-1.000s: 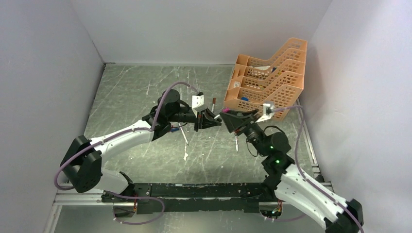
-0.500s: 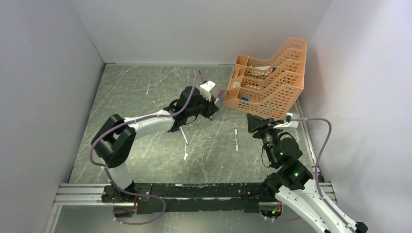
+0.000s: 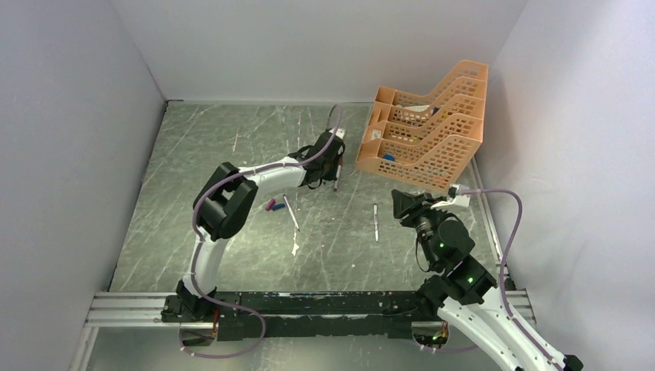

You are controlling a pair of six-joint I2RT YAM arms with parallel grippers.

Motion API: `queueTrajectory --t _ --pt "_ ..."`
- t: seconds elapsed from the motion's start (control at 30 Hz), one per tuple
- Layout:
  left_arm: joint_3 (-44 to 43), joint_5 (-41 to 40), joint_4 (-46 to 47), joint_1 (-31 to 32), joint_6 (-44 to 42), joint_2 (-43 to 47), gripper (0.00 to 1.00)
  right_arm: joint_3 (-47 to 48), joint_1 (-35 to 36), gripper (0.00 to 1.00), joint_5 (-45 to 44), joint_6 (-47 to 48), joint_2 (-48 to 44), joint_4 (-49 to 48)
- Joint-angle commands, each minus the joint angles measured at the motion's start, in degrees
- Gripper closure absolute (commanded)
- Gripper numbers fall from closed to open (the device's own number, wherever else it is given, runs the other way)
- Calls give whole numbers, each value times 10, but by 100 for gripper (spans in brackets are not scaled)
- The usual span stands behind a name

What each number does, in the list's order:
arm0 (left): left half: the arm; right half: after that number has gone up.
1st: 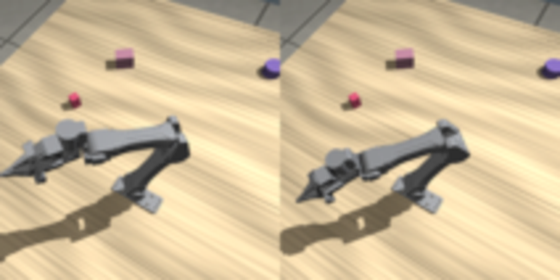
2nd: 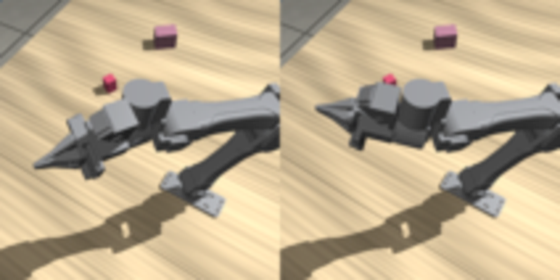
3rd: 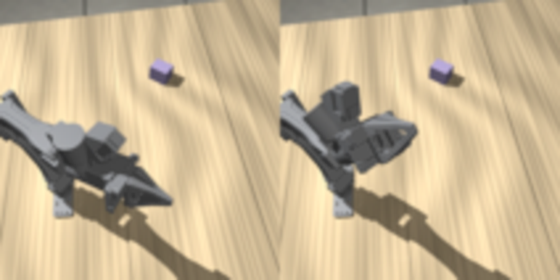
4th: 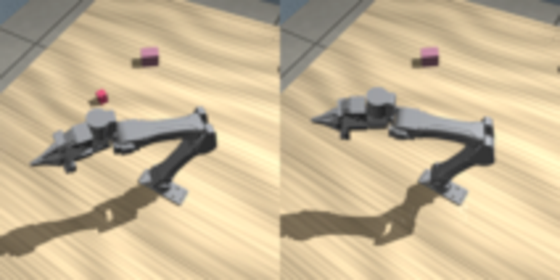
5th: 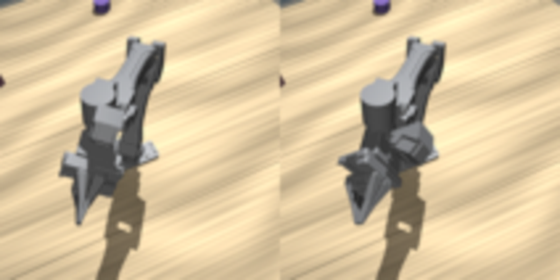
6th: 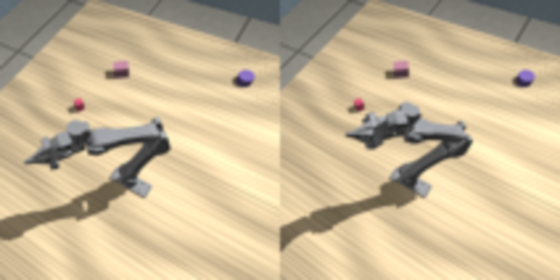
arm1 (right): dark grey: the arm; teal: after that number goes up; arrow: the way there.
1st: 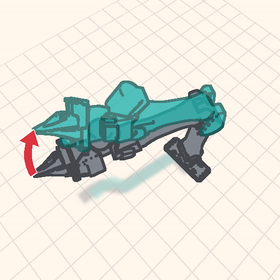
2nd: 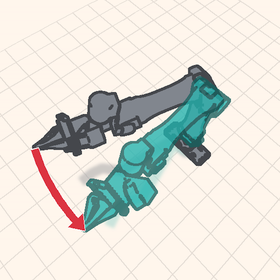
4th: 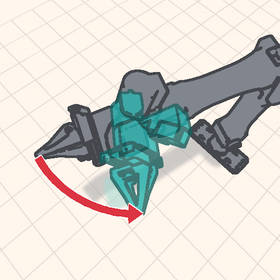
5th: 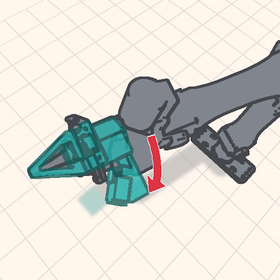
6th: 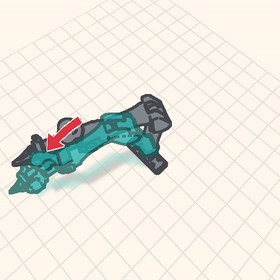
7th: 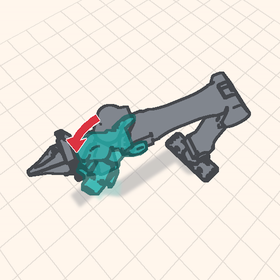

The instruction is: Insert the pens into the pen caps

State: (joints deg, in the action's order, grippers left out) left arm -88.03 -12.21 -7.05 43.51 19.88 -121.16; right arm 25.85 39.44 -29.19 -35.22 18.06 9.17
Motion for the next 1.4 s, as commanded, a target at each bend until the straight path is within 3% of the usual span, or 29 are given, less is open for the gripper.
queueTrajectory --t 0.0,0.27,0.5,0.83,1.1,1.37 --pt "-25 -22 -72 -9 25 -19 93 -13 0 63 -16 -6 -19 26" --pt "-29 4 -82 -18 40 -47 91 -14 0 64 -17 -4 -38 42" --pt "-39 47 -77 -22 58 -63 77 -13 0 65 -22 -2 -38 52" --pt "-37 61 -82 -24 60 -67 67 -22 0 65 -23 -5 -48 59" --pt "-22 83 -79 -25 60 -20 64 -29 0 64 -4 -2 -38 44" --pt "20 67 -74 -30 57 88 64 -58 1 65 53 6 14 -28"
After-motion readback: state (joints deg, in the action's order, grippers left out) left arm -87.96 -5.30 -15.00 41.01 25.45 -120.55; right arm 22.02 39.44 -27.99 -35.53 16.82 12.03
